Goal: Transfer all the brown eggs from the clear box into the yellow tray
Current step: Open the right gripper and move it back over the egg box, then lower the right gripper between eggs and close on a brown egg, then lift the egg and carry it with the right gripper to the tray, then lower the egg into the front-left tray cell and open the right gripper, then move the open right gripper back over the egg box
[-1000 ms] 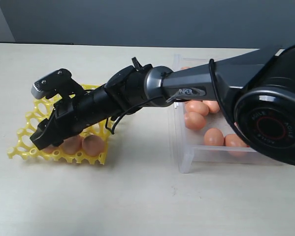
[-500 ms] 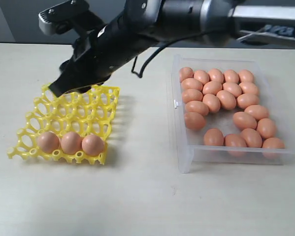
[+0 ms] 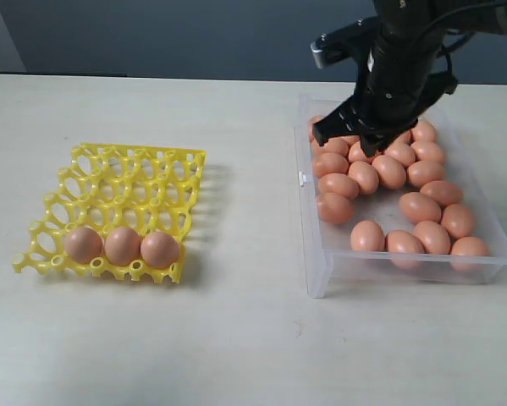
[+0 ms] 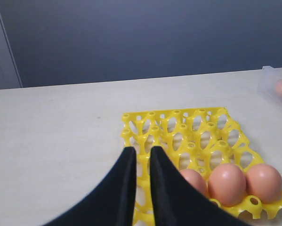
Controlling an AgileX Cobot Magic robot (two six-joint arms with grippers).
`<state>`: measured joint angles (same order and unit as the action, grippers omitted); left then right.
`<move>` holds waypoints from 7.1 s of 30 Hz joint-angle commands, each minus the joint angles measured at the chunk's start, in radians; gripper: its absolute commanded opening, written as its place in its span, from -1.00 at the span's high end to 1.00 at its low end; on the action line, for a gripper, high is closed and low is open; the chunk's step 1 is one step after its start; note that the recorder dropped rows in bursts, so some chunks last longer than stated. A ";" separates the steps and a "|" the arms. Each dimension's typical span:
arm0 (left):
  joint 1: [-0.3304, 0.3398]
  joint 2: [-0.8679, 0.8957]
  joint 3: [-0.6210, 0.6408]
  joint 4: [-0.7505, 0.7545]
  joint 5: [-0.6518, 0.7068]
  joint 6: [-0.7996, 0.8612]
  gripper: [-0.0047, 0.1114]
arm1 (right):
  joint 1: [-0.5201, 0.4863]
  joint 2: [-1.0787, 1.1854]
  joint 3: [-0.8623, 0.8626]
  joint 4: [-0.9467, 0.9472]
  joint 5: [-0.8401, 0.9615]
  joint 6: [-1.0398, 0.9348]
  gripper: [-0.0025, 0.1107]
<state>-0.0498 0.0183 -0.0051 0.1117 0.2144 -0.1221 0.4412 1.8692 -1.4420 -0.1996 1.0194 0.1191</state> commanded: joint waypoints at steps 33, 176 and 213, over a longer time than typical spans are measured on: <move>-0.002 0.006 0.005 0.002 -0.006 -0.001 0.71 | -0.115 0.250 0.120 -0.011 -0.446 -0.022 0.19; -0.002 0.006 0.005 0.002 -0.006 -0.001 0.71 | 0.367 0.635 -0.398 1.896 -0.227 -1.816 -0.05; -0.002 0.006 0.005 0.002 -0.006 -0.001 0.71 | -0.192 0.138 -0.045 0.137 0.078 -0.162 0.80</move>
<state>-0.0498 0.0183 -0.0051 0.1117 0.2144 -0.1221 0.2603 2.0110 -1.5298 -0.1037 1.1634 -0.0130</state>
